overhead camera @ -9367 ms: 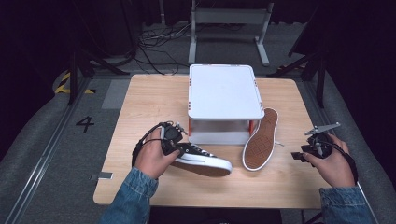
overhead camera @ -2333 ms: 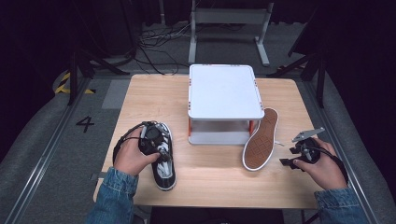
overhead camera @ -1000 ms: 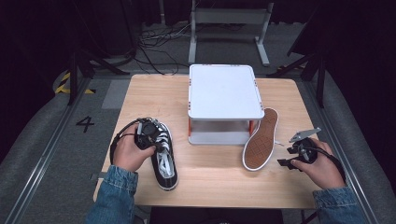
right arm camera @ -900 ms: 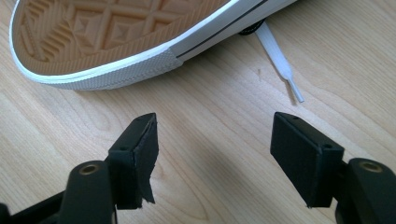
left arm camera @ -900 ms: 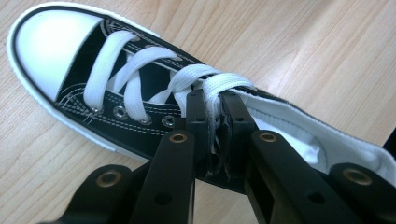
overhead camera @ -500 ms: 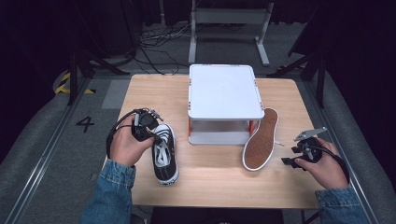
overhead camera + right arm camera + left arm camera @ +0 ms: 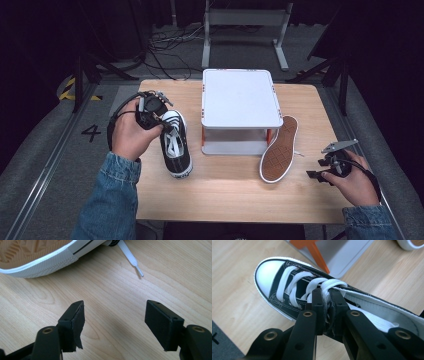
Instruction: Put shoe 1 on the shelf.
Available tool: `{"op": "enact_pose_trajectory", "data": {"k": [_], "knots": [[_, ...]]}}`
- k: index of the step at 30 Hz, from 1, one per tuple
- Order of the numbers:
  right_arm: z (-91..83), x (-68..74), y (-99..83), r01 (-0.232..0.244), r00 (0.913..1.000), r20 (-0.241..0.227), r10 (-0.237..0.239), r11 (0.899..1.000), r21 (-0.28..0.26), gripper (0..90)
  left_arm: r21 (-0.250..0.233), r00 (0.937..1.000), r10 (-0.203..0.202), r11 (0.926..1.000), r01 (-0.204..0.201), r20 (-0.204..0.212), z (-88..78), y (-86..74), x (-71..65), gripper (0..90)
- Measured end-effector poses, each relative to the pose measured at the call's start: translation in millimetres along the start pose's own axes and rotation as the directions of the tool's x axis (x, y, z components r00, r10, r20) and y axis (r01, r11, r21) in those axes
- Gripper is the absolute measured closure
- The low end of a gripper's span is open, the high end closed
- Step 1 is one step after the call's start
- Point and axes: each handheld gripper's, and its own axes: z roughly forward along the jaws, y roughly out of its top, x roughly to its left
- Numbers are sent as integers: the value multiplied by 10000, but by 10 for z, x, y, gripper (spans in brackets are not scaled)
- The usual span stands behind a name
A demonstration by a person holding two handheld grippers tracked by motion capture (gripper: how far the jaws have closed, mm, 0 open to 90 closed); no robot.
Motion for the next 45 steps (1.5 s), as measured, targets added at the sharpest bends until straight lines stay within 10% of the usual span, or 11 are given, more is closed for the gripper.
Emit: {"op": "enact_pose_trajectory", "data": {"k": [19, 30, 40, 45], "knots": [[-33, -17, -59, -140, 9997, 187, 143, 9998, -152, 335, -900, 9870, 1447, 9845, -1507, -700, -493, 860, 17, 842], [-13, 4, -43, 1, 9999, 148, 1, 9999, -122, 335, -1548, 9731, 2128, 9621, -2245, -883, -352, 1379, -74, 842], [-49, -38, -166, -327, 9992, 228, 331, 9993, -162, 335, -1028, 9423, 2957, 9441, -3133, -1567, -23, 1820, -60, 842], [-28, -54, -183, -348, 9993, 156, 350, 9993, -119, 335, -973, 9435, 2964, 9450, -3122, -1485, 151, 1958, -35, 842]]}}
